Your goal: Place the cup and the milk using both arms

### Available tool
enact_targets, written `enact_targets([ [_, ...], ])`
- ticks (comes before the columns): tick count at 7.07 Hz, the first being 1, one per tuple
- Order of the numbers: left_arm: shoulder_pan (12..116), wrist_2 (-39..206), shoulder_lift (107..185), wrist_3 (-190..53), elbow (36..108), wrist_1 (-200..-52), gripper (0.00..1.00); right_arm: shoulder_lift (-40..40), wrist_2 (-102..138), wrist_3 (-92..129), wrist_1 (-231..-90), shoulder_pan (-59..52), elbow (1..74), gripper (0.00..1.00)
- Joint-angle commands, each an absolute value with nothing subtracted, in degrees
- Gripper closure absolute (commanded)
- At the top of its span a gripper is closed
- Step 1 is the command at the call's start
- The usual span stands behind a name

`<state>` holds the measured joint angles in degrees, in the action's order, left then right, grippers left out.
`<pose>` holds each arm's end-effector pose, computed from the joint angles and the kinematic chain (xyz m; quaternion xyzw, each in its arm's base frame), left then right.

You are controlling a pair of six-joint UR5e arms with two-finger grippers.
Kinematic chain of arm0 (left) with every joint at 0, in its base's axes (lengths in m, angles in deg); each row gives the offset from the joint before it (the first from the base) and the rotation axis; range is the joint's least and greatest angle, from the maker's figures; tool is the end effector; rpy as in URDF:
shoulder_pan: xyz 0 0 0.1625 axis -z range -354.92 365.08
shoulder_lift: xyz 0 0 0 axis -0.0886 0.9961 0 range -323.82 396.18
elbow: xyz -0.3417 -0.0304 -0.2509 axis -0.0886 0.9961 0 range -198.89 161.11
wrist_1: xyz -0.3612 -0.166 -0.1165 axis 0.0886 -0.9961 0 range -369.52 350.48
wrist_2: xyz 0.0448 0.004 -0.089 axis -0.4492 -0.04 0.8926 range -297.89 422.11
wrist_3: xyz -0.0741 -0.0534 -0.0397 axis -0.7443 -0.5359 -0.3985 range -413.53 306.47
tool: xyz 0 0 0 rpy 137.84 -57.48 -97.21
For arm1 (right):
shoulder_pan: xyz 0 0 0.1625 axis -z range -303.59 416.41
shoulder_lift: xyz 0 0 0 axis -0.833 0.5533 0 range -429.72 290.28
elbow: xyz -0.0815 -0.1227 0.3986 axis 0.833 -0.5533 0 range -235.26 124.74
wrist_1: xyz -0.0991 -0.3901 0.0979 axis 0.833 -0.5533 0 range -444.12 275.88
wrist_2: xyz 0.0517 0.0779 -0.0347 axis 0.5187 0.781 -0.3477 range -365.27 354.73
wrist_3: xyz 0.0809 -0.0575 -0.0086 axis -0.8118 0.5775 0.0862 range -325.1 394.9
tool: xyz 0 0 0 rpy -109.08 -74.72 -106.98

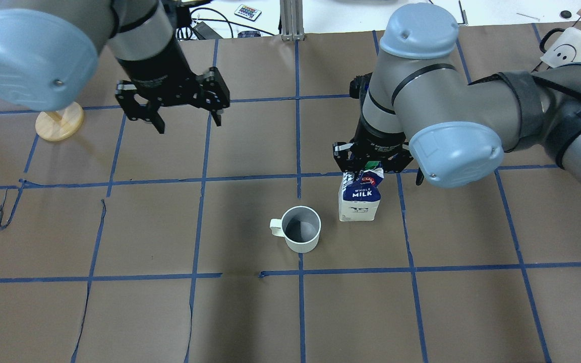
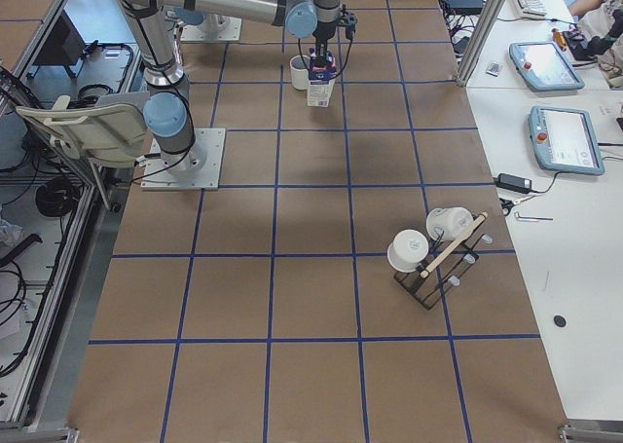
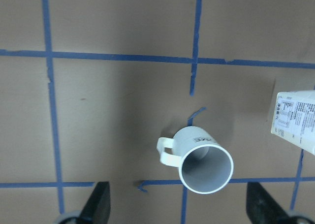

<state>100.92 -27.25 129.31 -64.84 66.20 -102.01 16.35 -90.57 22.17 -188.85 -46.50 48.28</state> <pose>-0.1860 -0.4973 0.4982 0.0477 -0.9988 -0.0071 0.0046 0.2491 -0.4540 0.3648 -0.0005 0.9989 0.0323 0.0347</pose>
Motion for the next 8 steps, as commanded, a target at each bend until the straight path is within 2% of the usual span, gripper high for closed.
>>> enact_targets([
  [1, 96.1, -27.9, 127.2, -59.9, 65.6, -102.4, 0.00, 16.0, -90.1, 20.4, -189.3, -50.6, 48.5, 0.76],
  [6, 93.9, -27.6, 126.8, -54.3, 66.4, -100.2, 0.00, 16.0, -90.3, 20.8, -189.8, -50.7, 51.1, 0.73],
  [8, 93.9, -27.6, 126.8, -54.3, 66.4, -100.2, 0.00, 15.9, -90.5, 20.3, -189.8, -50.7, 51.5, 0.34],
])
